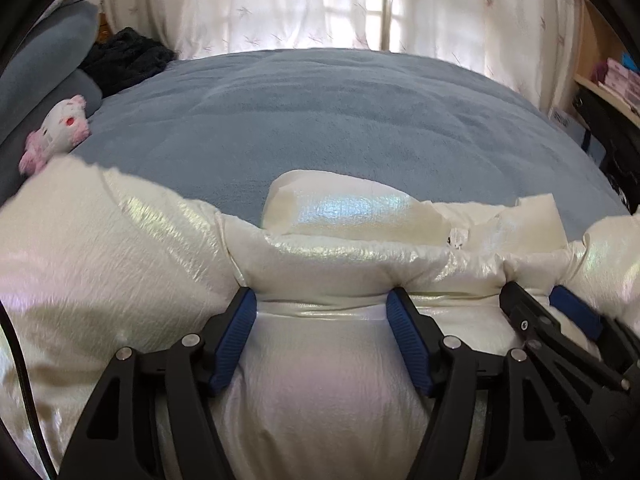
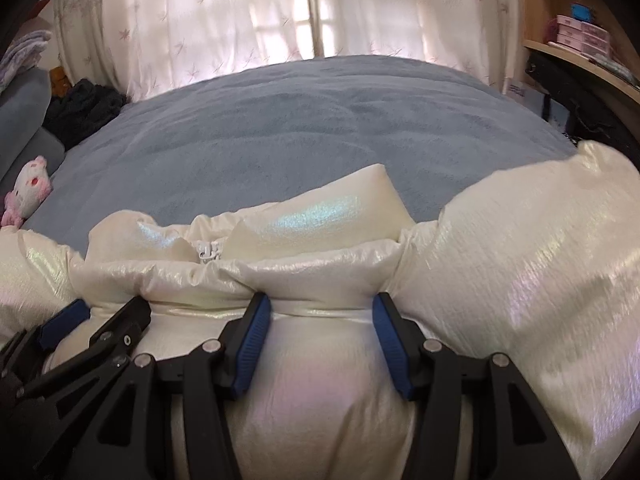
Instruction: Fold large clothes
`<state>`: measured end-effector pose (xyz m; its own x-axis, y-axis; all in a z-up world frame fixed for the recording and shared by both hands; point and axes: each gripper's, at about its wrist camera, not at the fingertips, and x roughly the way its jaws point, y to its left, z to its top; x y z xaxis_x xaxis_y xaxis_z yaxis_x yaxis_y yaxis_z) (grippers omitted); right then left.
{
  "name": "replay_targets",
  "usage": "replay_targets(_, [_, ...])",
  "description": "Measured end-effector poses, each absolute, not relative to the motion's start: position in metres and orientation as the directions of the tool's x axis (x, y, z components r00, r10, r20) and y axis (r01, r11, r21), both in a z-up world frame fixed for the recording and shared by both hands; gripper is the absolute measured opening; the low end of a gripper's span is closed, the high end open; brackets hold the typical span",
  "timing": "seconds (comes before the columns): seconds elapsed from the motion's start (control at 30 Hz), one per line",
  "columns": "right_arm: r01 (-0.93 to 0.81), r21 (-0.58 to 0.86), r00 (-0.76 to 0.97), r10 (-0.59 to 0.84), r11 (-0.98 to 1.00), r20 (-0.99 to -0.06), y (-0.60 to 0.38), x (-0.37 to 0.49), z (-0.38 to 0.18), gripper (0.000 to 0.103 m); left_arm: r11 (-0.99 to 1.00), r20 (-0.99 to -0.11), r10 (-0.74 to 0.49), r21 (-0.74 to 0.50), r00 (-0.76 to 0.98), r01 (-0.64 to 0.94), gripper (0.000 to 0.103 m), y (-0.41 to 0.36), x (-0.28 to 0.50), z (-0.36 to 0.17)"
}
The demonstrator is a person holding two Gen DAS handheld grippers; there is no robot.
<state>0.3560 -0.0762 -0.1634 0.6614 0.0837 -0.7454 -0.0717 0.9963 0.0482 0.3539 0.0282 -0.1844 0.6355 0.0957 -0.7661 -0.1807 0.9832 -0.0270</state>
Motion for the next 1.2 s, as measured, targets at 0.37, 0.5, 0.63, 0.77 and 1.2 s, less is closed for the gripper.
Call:
replay_targets(0.37, [-0.218,0.193,0.626,0.288,0.957,-0.724,-0.163,0.362,-0.134,0.047,0.99,-0.774,0.025,-0.068,0.633,-0.122,0.061,0.104,0.348,-0.164])
replay_targets(0.5, [-0.192,0.197,0.665,0.275,0.961,-0.694,-0.207,0.358,-0.128,0.047,0.982,-0.76,0.004,-0.118,0.649,-0.144,0.059,0.14,0.339,-0.163])
replay_targets(0.63, [-0.136,0.234,0.683,0.262,0.963,-0.681,-0.244,0.355,-0.133,0.047,0.954,-0.755,0.011,-0.188,0.655,-0.233,0.059,0.177,0.331,-0.167])
replay_targets(0.77, [-0.068,0.254,0.69,0.229,0.965,-0.686,-0.263,0.354,-0.139,0.048,0.935,-0.765,0.029,-0.206,0.643,-0.288,0.059,0.195,0.33,-0.174])
replay_targets(1.2, [-0.011,0.082,0.705,0.065,0.997,-0.706,-0.244,0.33,-0.116,0.049,0.935,-0.762,0.164,-0.083,0.627,-0.345,0.068,0.171,0.304,-0.148])
